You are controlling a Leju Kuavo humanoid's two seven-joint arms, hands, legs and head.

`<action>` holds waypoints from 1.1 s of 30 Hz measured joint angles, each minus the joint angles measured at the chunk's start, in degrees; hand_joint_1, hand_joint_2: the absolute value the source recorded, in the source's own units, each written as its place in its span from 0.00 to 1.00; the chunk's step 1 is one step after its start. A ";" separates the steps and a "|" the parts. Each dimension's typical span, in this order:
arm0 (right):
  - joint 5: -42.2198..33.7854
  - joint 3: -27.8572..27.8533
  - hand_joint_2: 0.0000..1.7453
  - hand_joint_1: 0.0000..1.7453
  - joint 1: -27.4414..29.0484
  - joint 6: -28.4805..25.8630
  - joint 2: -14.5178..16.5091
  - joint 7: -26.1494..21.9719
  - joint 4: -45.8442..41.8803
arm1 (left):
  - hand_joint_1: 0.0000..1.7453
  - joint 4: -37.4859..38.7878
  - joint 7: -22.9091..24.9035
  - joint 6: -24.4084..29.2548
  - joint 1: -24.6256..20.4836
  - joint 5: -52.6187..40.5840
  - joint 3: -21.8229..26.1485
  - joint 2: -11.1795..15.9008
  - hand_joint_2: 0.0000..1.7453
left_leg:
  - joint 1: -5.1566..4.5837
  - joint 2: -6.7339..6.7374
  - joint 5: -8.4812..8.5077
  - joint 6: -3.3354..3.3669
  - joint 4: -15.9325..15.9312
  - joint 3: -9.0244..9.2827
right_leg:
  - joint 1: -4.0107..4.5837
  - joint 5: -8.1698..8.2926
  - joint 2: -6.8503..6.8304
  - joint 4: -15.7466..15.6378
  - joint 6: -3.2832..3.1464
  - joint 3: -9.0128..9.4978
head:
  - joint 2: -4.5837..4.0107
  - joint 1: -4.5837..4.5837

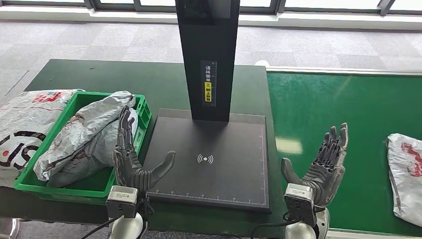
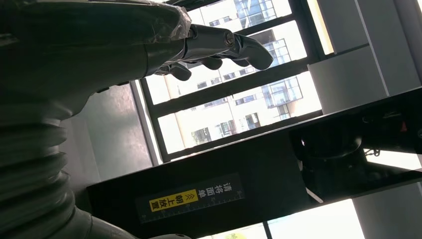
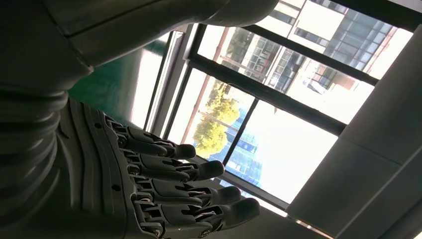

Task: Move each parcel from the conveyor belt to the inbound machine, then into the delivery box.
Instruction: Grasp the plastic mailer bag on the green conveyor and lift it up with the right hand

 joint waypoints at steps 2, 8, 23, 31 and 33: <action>0.00 0.01 1.00 0.00 0.00 0.00 -0.01 0.00 0.00 | 0.00 0.00 0.00 -0.01 0.00 0.00 0.00 0.00 1.00 | 0.00 0.00 0.00 0.00 0.00 0.00 | 0.00 0.00 0.00 0.00 0.00 0.00 | 0.00 0.00; 0.95 -0.06 1.00 0.00 0.01 -0.69 -0.02 0.35 0.00 | 0.00 0.00 0.00 0.02 0.01 0.00 0.00 0.00 1.00 | 0.00 0.00 0.00 0.00 0.00 0.00 | 0.00 0.00 0.00 0.00 0.00 0.00 | 0.00 0.00; 31.52 -12.39 1.00 0.00 -3.62 -1.74 0.04 14.33 8.26 | 0.00 0.00 0.08 -0.08 0.94 -0.26 -0.15 -0.02 1.00 | 0.00 -0.05 0.00 0.01 0.01 -0.08 | -0.01 0.00 -0.04 0.00 0.00 0.02 | 0.00 0.00; 49.40 -20.40 1.00 0.00 -9.44 -1.75 -2.25 32.59 15.71 | 0.00 0.26 0.09 -0.58 0.88 0.04 -0.15 -0.02 1.00 | -0.01 -0.05 0.03 -0.02 0.01 0.43 | -0.01 0.03 -0.02 0.00 0.01 0.02 | 0.00 0.00; 49.70 -21.14 1.00 0.00 -10.20 -1.75 -3.15 33.31 17.08 | 0.00 0.31 0.09 -0.61 0.87 0.08 -0.15 -0.02 1.00 | -0.01 0.01 0.02 -0.01 0.01 0.43 | -0.01 0.03 0.03 0.00 0.01 0.01 | 0.00 0.00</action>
